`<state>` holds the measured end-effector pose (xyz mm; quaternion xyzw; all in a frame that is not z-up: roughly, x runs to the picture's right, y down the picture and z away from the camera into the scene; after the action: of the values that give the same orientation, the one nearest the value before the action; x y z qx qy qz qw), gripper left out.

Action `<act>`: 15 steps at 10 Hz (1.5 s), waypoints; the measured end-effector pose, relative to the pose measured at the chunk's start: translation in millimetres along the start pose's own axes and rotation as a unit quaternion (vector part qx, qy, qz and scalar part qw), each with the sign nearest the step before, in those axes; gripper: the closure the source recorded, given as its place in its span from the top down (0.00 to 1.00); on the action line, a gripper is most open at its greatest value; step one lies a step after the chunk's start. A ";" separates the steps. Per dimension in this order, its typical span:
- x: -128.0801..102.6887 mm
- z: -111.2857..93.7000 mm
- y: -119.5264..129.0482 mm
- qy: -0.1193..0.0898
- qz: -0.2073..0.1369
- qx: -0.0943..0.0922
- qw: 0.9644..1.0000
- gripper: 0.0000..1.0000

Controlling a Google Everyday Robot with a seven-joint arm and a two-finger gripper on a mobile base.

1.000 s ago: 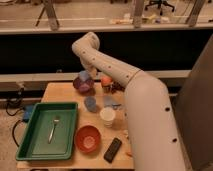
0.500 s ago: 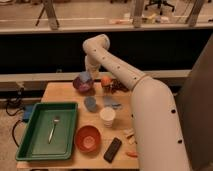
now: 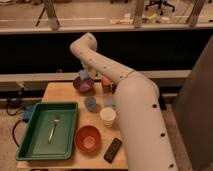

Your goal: Wipe purple bowl with sponge

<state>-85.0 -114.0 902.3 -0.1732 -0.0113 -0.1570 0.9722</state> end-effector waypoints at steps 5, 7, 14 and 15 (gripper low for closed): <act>4.9 36.6 10.1 0.013 0.050 -0.024 0.998 0.00; 24.7 42.8 18.6 0.005 0.073 -0.021 0.997 0.00; 27.8 74.6 5.8 0.010 0.075 -0.050 0.996 0.00; 26.0 77.8 2.7 0.007 0.072 -0.052 0.996 0.00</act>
<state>-56.9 -93.0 976.5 -0.2226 0.0163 -0.0879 0.9708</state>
